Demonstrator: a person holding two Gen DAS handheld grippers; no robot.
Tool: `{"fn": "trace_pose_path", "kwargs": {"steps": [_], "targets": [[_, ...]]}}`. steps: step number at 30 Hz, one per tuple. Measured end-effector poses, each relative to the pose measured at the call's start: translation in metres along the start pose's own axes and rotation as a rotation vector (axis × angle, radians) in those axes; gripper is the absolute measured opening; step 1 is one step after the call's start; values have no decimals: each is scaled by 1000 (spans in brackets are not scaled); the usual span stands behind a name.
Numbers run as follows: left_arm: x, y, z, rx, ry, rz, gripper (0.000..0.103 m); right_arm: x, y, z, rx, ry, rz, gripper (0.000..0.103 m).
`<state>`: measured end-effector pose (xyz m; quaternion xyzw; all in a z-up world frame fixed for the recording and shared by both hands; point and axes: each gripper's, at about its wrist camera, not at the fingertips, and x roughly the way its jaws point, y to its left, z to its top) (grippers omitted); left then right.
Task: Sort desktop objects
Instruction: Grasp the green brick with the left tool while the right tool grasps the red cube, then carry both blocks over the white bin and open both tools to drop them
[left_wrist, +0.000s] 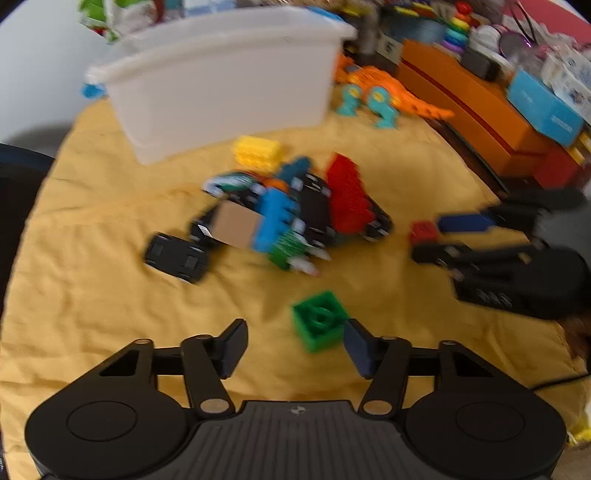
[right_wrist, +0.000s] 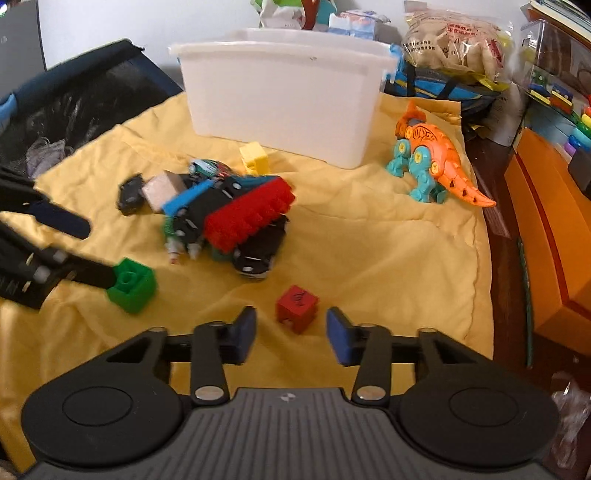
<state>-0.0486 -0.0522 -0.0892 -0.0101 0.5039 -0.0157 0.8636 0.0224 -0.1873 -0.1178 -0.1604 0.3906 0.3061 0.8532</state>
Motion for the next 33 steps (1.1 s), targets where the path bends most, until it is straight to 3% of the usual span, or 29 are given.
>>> {"fn": "trace_pose_path", "kwargs": {"steps": [2,3,7,14,18,21,27,33], "targets": [[7,-3,1,-4,11,-23,53,7,-4,3,8,7,16,40],[12,-4,3,-17,25,-29,50,11,-5,4,8,17,28,31],[29,2,9,-88,38,-35,34,11,-4,1,-7,26,39,29],[25,24,2,-110,39,-63,34,-5,-4,-10,21,-3,43,30],[20,31,2,-62,36,-59,34,6,-6,-14,85,13,41,33],[15,40,9,-63,22,-98,34,5,-2,-13,78,16,16,30],[-24,60,59,21,-124,-123,34,-12,9,13,87,-9,-30,30],[-57,87,142,125,-340,-65,34,-30,7,82,91,-159,-76,30]]}}
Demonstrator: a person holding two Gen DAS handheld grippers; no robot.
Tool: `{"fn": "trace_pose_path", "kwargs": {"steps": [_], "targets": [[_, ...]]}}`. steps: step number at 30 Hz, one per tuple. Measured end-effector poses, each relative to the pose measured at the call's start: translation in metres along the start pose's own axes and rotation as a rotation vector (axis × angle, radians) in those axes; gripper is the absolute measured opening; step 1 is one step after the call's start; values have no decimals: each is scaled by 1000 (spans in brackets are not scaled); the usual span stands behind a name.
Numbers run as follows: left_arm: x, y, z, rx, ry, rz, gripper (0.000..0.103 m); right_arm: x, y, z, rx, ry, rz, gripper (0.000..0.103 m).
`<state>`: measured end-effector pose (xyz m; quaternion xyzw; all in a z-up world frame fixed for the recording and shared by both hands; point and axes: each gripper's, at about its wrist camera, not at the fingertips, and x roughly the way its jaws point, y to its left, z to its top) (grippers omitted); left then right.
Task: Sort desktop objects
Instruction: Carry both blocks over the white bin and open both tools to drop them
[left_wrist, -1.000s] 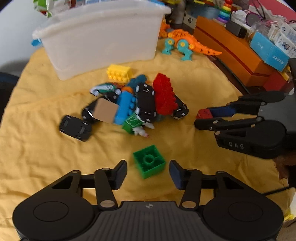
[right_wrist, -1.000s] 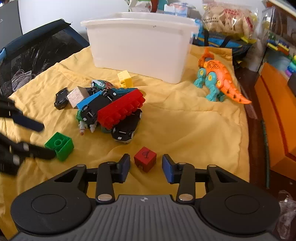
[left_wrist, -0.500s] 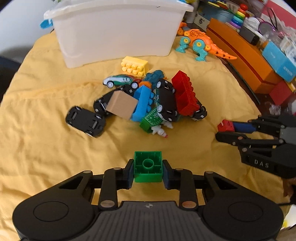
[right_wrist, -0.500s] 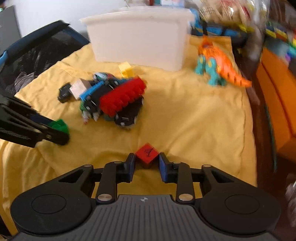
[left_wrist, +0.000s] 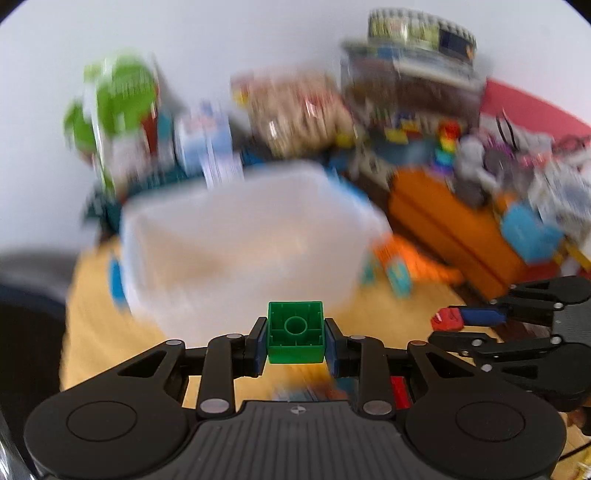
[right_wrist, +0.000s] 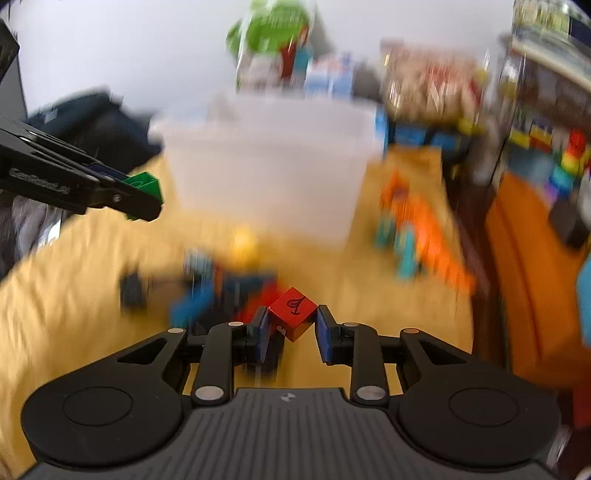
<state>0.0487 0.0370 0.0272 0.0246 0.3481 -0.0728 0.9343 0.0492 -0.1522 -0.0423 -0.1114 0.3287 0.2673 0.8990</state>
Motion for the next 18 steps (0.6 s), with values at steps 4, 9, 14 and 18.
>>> {"fn": "trace_pose_path", "kwargs": {"steps": [4,9,14,18], "targets": [[14,23,52,33,-89,65,34,11,-8,63,53,-110,-16,30],[55,50,77,-5,-53,104,34,52,-7,127,105,-136,-51,30],[97,65,70,-19,51,134,34,97,-7,143,193,-47,-82,30],[107,69,59,-14,62,144,36,118,0,136,196,16,-99,33]]}}
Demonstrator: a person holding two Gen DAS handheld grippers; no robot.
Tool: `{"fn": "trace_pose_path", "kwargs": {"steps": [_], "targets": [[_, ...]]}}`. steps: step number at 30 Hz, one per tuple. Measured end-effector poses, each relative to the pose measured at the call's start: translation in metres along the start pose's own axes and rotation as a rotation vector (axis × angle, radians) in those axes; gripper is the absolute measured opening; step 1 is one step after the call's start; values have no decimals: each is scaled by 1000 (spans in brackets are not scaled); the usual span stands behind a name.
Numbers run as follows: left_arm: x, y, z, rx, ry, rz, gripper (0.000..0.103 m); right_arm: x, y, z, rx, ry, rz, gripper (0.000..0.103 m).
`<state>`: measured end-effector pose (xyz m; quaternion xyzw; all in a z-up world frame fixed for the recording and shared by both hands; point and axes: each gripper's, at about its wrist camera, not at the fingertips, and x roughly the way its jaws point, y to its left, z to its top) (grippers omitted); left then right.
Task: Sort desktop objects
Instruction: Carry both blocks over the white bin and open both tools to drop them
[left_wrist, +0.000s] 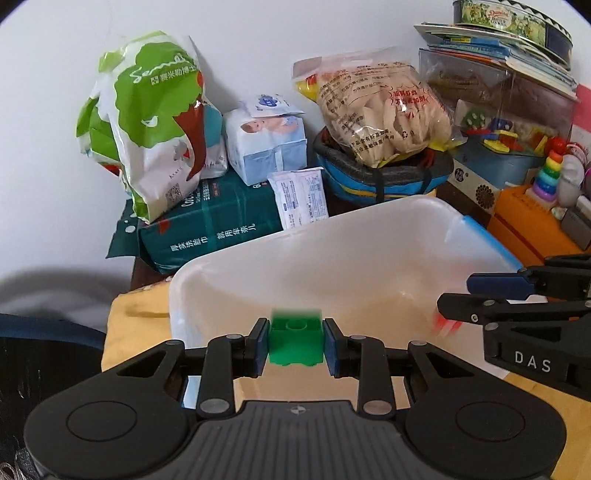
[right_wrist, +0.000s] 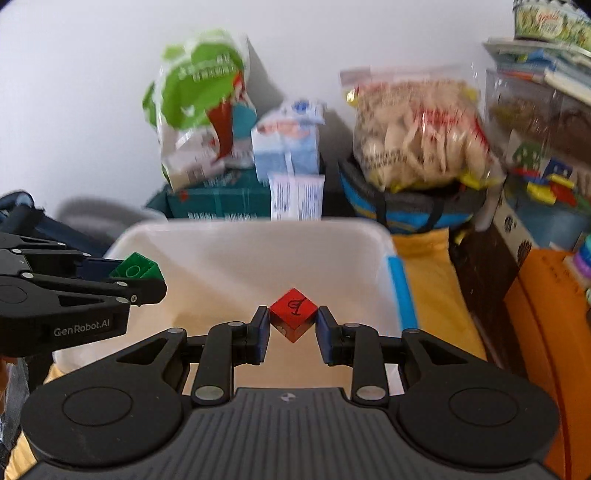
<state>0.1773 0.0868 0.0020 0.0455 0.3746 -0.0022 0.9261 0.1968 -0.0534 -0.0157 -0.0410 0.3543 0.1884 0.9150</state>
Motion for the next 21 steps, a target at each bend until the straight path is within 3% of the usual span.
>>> {"fn": "trace_pose_path", "kwargs": {"steps": [4,6,9,12,13,15,21], "targets": [[-19,3,-5,2,-80,-3,57,-6,4,-3,-23,-30,-27,48],[-32,4,-5,-18,-102,-26,57,-15,5,-3,-28,-72,-31,58],[-62,2,-18,-24,-143,-77,65,-37,6,-6,-32,-147,-15,58],[-84,-8,-48,19,-129,-105,73,-68,10,-26,-63,-236,-9,60],[-88,-12,-59,30,-116,-110,73,-77,11,-36,-60,-245,12,69],[-98,-20,-86,37,-95,-129,73,-91,11,-58,-47,-228,70,83],[-99,-45,-166,48,51,-144,73,-110,11,-141,-82,-20,173,80]]}}
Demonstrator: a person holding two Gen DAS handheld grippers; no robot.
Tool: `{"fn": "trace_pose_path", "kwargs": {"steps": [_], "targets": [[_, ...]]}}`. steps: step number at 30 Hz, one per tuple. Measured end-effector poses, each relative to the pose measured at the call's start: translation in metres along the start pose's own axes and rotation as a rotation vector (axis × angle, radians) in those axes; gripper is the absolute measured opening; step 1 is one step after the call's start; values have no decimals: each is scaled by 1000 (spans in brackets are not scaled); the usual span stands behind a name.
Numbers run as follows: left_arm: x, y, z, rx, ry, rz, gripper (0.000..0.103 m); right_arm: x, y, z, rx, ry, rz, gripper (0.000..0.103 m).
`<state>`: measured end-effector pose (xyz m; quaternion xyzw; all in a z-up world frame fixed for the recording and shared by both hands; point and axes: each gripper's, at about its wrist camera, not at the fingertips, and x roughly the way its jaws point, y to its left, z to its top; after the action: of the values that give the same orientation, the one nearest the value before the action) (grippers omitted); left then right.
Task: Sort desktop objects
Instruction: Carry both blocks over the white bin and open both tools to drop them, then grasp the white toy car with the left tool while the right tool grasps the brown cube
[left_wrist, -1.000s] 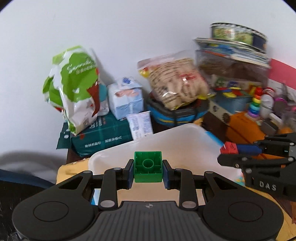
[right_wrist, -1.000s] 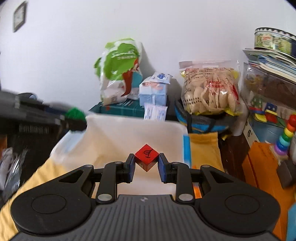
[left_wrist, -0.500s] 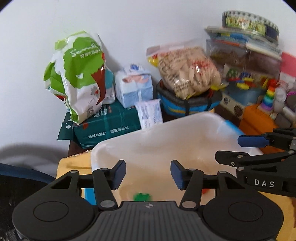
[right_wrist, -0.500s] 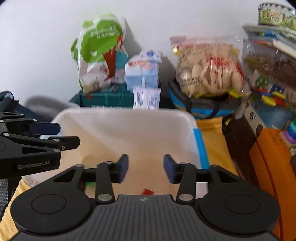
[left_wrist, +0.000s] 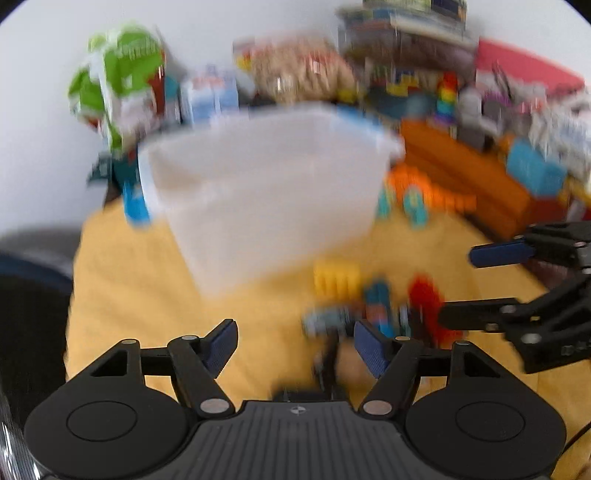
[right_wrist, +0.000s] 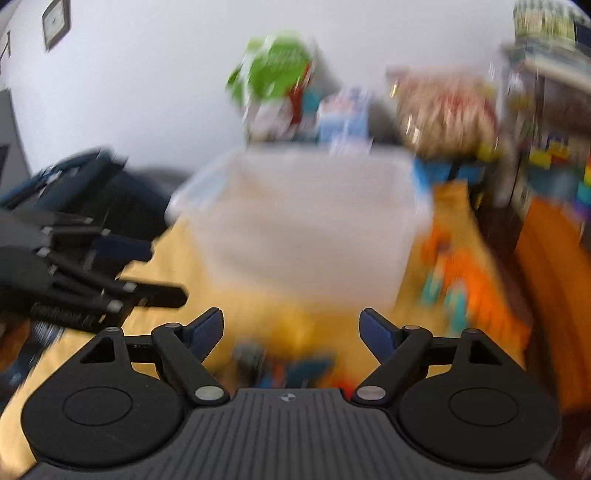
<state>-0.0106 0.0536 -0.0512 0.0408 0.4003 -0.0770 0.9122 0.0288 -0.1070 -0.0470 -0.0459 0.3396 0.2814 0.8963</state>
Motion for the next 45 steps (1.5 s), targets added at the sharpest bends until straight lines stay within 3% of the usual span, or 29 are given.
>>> {"fn": "trace_pose_path", "kwargs": {"steps": [4,7,9,18,26,32,37,40,45], "targets": [[10,-10,-35,-23,92,-3,73,-6,2,-47,13,89,-49,79],[12,-15,-49,-37,122,-3,73,-13,1,-66,16,94,-72,72],[12,-19,-52,-38,128,-10,73,-18,2,-74,-2,82,-89,73],[35,-35,-39,46,138,28,73,-7,-5,-87,-8,112,-134,76],[54,-48,-18,83,143,10,73,-7,-18,-92,7,108,-160,77],[62,-56,-15,108,139,-50,72,-5,-20,-90,-8,105,-164,78],[56,-59,-23,138,140,-155,52,-3,-23,-88,-3,94,-174,78],[48,-65,-31,156,141,-227,50,-2,-24,-87,-9,95,-181,78],[31,-69,-42,189,131,-164,51,-3,-25,-87,-13,95,-183,78]]}}
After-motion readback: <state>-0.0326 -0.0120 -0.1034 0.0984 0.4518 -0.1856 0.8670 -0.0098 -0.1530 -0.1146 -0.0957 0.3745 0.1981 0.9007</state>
